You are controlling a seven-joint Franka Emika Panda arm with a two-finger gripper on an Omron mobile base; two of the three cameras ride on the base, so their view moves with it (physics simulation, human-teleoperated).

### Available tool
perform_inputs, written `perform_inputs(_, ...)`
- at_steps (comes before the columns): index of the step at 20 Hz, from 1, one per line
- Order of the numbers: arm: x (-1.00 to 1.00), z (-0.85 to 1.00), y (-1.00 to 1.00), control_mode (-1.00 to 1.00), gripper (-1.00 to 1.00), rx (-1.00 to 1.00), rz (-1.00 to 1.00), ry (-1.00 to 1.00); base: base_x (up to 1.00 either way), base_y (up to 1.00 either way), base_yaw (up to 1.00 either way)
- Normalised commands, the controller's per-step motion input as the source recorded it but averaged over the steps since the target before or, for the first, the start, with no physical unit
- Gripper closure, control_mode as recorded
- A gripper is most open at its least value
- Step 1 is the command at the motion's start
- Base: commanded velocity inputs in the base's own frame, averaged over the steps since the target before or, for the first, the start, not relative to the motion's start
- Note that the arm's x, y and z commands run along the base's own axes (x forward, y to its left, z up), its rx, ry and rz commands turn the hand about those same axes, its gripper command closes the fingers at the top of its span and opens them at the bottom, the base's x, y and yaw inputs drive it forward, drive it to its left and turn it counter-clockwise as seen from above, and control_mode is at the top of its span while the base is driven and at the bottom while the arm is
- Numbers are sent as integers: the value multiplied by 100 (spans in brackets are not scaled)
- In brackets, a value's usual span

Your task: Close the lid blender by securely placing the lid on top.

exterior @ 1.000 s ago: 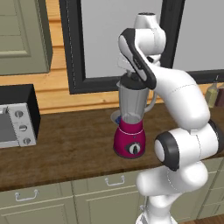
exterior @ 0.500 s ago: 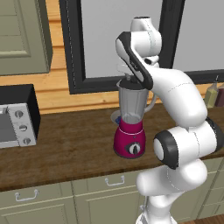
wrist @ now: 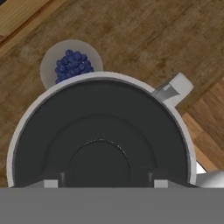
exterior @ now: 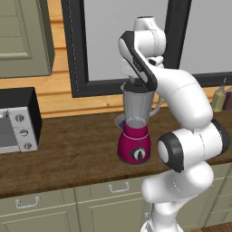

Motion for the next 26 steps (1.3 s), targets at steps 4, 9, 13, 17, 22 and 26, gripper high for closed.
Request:
perform_inputs(4,-5,0,0,-100,-100,0,0,0,0,0,0)
perform_inputs(9,-26,2,0,-100,-100,0,0,-7,0,0,0)
perform_inputs(13,-59,16,0,-100,-100,0,0,-26,0,0,0)
perform_inputs(17,-61,2,0,-100,-100,0,0,-26,0,0,0)
perform_inputs(22,-87,0,-28,-100,-100,8,0,-25,0,0,0)
perform_inputs(26,-100,1,-73,-100,-100,16,0,-25,0,0,0)
